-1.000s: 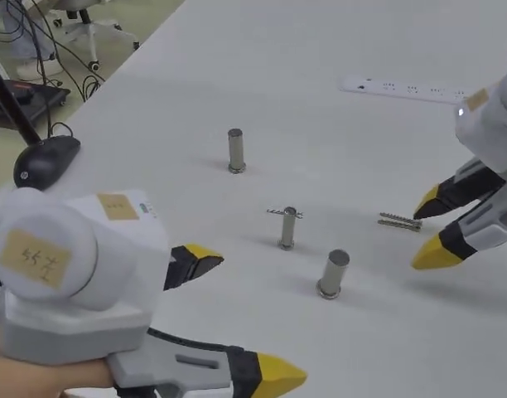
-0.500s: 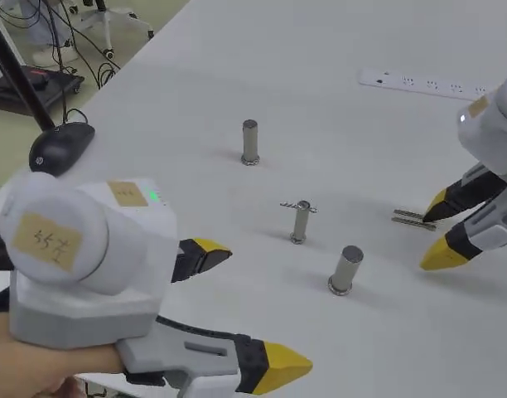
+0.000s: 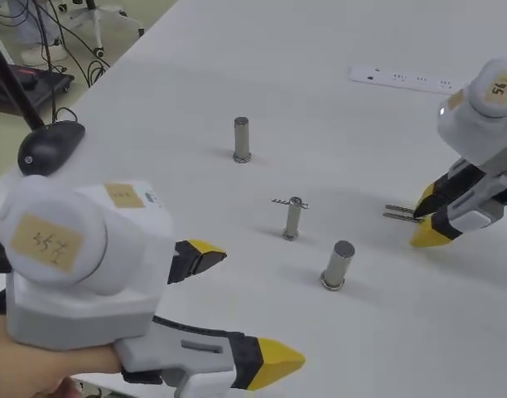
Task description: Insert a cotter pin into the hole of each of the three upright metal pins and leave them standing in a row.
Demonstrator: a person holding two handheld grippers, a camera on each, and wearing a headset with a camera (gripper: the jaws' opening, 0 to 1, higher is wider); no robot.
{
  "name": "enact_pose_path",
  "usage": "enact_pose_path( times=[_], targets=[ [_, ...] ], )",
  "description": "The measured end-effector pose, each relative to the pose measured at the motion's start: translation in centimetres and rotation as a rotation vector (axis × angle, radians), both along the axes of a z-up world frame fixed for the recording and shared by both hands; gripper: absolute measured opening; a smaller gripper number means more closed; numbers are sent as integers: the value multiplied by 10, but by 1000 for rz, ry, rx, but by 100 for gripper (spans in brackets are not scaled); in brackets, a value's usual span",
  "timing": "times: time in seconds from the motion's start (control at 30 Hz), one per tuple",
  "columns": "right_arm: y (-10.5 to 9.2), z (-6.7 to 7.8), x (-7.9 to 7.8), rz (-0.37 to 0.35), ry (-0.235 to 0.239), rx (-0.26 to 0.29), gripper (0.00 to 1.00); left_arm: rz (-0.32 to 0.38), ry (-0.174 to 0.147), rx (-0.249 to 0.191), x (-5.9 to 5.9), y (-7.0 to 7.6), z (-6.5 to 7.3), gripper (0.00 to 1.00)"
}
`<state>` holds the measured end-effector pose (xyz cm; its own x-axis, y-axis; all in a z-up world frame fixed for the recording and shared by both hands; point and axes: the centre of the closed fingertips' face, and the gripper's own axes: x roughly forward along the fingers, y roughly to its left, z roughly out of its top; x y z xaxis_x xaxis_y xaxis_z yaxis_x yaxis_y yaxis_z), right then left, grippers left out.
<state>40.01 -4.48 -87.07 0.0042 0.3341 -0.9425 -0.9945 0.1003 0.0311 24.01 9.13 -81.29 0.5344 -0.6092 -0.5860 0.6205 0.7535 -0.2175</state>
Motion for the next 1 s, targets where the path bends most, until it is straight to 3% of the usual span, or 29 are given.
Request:
enact_pose_path(
  times=[0.07,0.37,0.53,0.7,1.0],
  targets=[
    [-1,-1,7,-14,-42,-15,15,-2,-2,-9,1,-3,1,75],
    [-2,-1,17,-145,34,30,5,-20,-5,-23,3,-13,2,74],
    [1,-1,13,-87,11,26,5,-19,7,-32,2,-14,-1,73],
    [1,-1,14,58,-78,-54,5,-18,11,-22,3,-13,-3,72],
    [1,0,13,39,-112,-68,3,-24,11,-23,4,-15,-3,72]
  ],
)
